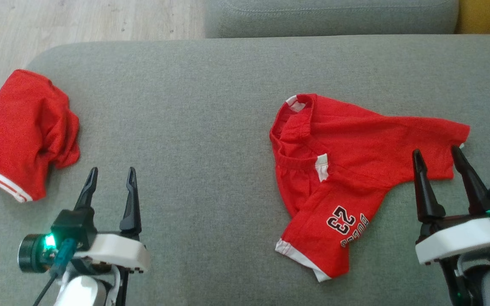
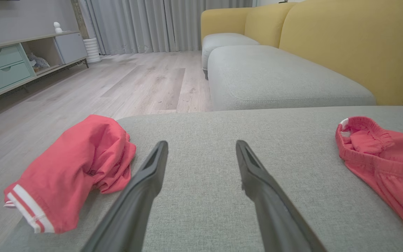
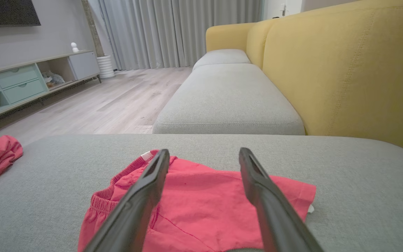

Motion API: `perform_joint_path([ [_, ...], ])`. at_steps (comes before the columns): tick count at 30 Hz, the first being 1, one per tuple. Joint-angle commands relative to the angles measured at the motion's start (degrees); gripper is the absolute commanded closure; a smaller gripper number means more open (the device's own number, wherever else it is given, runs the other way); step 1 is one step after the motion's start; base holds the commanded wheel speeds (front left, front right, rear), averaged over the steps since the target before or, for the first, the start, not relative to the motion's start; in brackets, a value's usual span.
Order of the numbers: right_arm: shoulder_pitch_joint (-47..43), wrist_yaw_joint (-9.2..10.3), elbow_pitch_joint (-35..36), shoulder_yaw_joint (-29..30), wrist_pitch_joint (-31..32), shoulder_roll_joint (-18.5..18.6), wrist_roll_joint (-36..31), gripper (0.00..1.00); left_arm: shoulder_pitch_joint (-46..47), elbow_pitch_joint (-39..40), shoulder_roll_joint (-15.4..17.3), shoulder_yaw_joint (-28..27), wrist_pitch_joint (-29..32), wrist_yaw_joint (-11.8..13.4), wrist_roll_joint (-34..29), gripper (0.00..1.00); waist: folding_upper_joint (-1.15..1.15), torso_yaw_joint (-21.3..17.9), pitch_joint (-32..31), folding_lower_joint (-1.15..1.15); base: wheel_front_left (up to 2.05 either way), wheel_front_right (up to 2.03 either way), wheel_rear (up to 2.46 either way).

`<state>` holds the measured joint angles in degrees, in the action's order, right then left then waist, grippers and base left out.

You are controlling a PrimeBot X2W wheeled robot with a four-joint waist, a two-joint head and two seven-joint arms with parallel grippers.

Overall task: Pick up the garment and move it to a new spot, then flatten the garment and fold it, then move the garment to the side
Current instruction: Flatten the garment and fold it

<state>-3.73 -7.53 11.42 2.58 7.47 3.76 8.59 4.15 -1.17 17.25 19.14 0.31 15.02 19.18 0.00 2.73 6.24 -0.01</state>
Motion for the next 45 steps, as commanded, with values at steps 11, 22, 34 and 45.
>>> perform_joint_path([
  [11,-0.21,0.04,3.75,-1.56,1.50,-0.60,0.86,0.00,0.22,4.24,1.85,-1.46,1.53,1.38,-0.20,0.00,0.00,-0.36,-0.46,0.01,0.00,0.00,0.00],
  [22,1.47,0.04,-2.29,-8.41,13.92,3.63,4.44,0.00,1.47,4.14,1.82,-1.06,1.47,1.24,0.08,0.00,0.00,0.57,1.24,0.01,0.00,0.00,0.00],
  [34,10.96,0.04,-10.19,-17.61,23.60,12.22,9.30,0.00,4.49,1.38,0.48,-0.40,-0.75,0.75,0.52,0.00,0.00,3.83,4.35,0.01,0.00,0.00,0.00],
  [45,15.46,0.04,-14.96,-23.03,26.47,16.20,11.50,0.00,5.27,-0.01,-0.02,-0.22,-1.91,0.80,1.06,0.00,0.00,4.07,5.40,0.01,0.00,0.00,0.00],
])
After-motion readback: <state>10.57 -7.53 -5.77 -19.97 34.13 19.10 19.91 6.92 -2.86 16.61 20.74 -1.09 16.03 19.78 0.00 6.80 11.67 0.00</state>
